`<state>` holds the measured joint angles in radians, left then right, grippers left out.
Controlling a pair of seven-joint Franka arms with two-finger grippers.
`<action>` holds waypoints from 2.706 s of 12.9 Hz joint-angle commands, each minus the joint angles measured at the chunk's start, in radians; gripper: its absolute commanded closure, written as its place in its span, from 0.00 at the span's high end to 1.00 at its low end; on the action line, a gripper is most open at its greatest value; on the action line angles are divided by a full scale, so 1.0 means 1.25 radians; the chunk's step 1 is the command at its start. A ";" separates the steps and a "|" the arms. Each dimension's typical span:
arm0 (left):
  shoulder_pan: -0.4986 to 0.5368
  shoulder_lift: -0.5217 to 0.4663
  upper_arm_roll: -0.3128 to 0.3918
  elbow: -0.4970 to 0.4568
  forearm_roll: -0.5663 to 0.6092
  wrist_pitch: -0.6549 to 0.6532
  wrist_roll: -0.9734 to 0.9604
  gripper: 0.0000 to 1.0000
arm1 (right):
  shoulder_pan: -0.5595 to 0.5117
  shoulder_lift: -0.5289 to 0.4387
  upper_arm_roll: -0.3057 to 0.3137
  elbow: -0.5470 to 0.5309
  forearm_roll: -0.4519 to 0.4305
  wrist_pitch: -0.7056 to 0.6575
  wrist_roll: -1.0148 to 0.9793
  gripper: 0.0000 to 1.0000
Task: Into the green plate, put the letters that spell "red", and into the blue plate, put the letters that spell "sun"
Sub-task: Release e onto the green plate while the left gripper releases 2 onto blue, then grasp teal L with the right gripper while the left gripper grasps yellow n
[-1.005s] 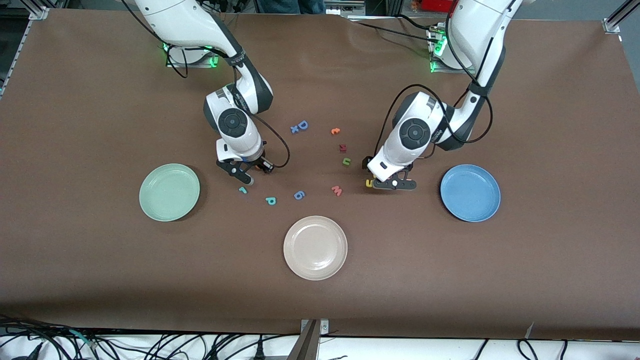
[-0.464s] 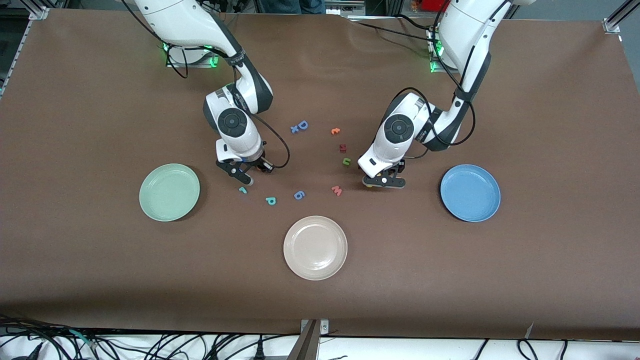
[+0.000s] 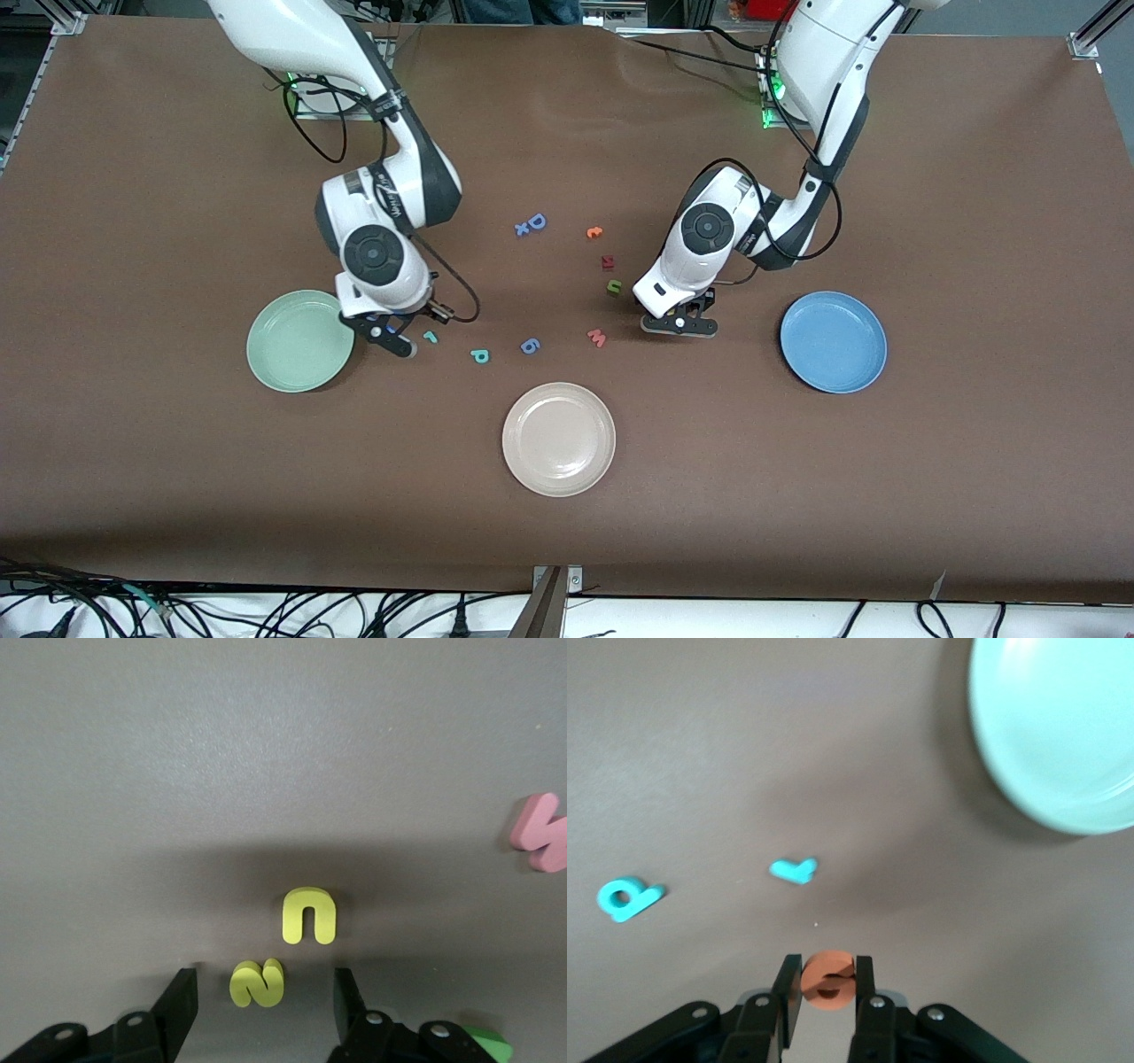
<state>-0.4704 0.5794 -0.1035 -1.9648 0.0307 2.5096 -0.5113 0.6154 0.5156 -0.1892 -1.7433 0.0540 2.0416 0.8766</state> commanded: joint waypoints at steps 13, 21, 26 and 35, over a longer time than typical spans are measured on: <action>0.150 -0.087 0.008 0.066 0.026 -0.223 0.221 0.08 | -0.054 0.013 -0.202 0.010 -0.008 -0.071 -0.480 0.99; 0.321 -0.059 0.010 0.056 0.213 -0.264 0.319 0.08 | -0.011 0.027 -0.168 0.013 0.110 -0.015 -0.461 0.99; 0.342 -0.044 0.005 0.059 0.201 -0.258 0.346 1.00 | 0.087 0.071 -0.166 0.004 0.152 0.097 -0.430 0.99; 0.270 -0.029 -0.116 0.099 0.136 -0.257 0.193 1.00 | 0.114 0.107 -0.139 -0.060 0.201 0.286 -0.430 0.99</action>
<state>-0.0838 0.5284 -0.2497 -1.8748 0.2235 2.1928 -0.2244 0.7496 0.6557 -0.3642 -1.7968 0.2587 2.3747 0.3428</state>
